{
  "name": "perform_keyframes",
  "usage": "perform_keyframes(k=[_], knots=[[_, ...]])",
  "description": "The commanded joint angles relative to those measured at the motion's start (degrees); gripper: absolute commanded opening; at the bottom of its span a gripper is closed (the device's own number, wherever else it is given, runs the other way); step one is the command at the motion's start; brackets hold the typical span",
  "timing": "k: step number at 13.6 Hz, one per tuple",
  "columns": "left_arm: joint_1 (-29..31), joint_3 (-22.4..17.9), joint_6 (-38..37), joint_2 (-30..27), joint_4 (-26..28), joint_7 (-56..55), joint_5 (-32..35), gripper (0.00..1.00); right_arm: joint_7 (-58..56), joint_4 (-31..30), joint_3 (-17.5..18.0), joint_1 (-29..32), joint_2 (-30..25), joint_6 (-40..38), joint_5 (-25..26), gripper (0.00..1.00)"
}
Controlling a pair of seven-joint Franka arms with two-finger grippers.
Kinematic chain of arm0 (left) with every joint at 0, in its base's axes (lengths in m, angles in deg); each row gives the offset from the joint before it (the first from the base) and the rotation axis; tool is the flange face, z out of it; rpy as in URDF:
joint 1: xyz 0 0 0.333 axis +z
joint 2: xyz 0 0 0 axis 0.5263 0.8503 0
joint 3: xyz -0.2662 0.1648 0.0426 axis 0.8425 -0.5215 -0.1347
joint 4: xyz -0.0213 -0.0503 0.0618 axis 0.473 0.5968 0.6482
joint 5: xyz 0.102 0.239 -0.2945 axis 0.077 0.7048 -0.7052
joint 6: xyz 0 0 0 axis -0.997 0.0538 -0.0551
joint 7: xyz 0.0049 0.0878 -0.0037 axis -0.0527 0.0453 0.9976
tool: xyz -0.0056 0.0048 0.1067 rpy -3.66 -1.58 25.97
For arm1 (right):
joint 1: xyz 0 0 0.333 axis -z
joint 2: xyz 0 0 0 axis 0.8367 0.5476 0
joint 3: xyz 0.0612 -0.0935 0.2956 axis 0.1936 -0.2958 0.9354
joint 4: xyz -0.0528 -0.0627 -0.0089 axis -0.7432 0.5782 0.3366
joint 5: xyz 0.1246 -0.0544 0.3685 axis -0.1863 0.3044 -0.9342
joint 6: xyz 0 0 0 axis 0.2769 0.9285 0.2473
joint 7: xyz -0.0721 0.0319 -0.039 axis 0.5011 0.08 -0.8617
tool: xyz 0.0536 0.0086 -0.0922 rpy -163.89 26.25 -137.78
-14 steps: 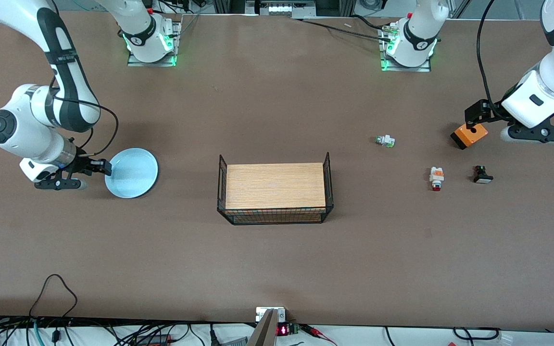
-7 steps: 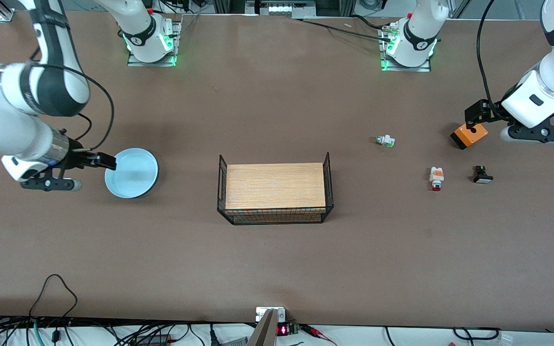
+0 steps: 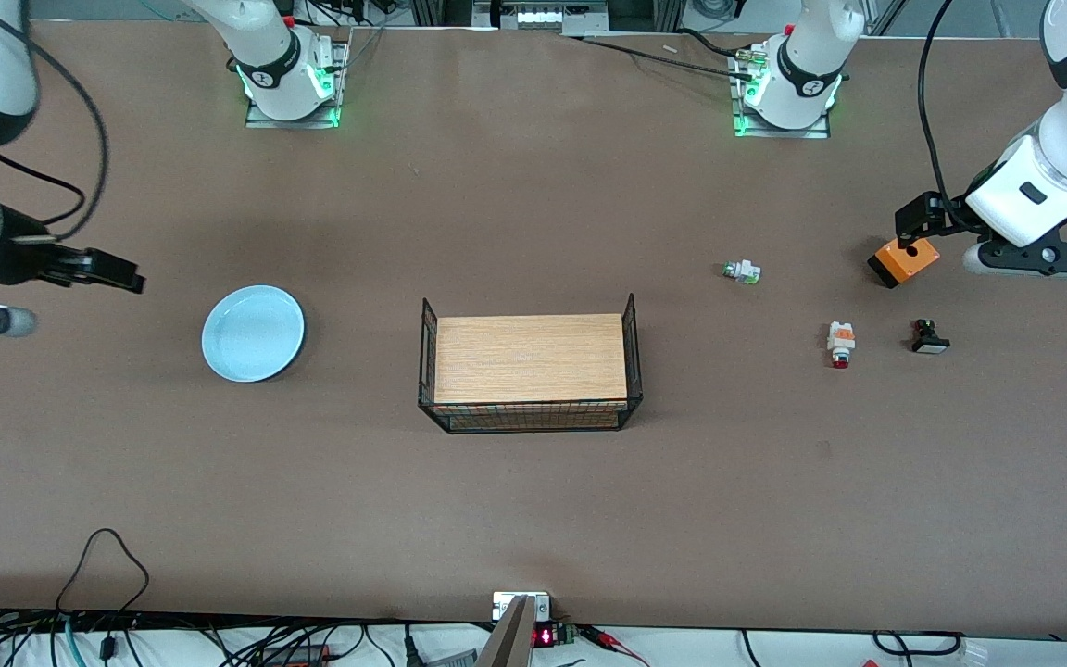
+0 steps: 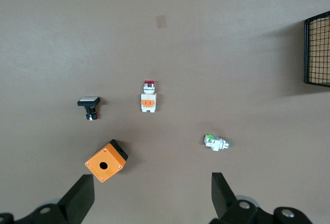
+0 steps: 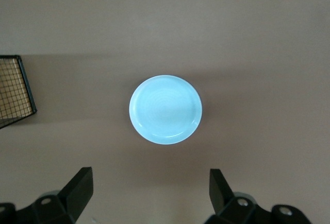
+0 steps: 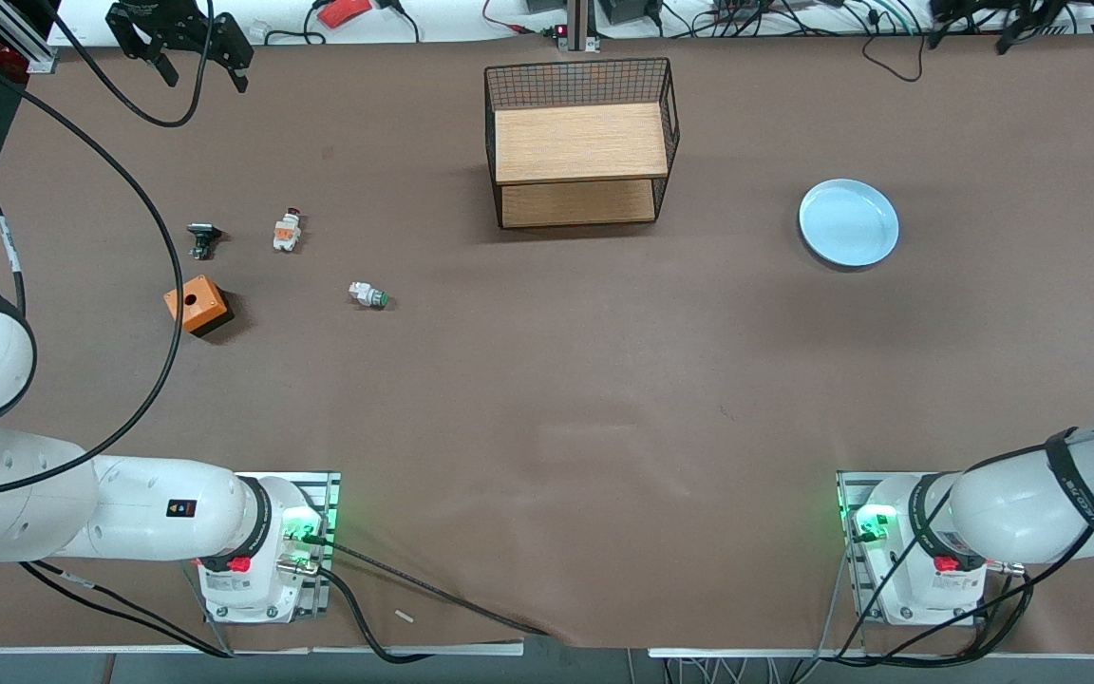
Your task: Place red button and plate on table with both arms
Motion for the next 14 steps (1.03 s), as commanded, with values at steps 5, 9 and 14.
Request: perform_keyframes(k=[5,9,14], knots=[[-0.09,-0.04,-1.16,-0.29,-0.74,0.12,-0.86,1.00,-2.27,1.03,5.29,6.10,-3.26,-1.28,0.28,1.00],[-0.09,-0.04,-1.25,-0.29,-0.74,0.12,-0.78,1.00,-2.01,-1.59,5.57,5.14,-4.40,-1.98,4.33,1.00],[-0.09,-0.04,-1.34,-0.38,-0.74,0.12,-0.86,1.00,-1.83,-6.69,5.22,5.66,-8.44,-0.67,4.07,1.00]])
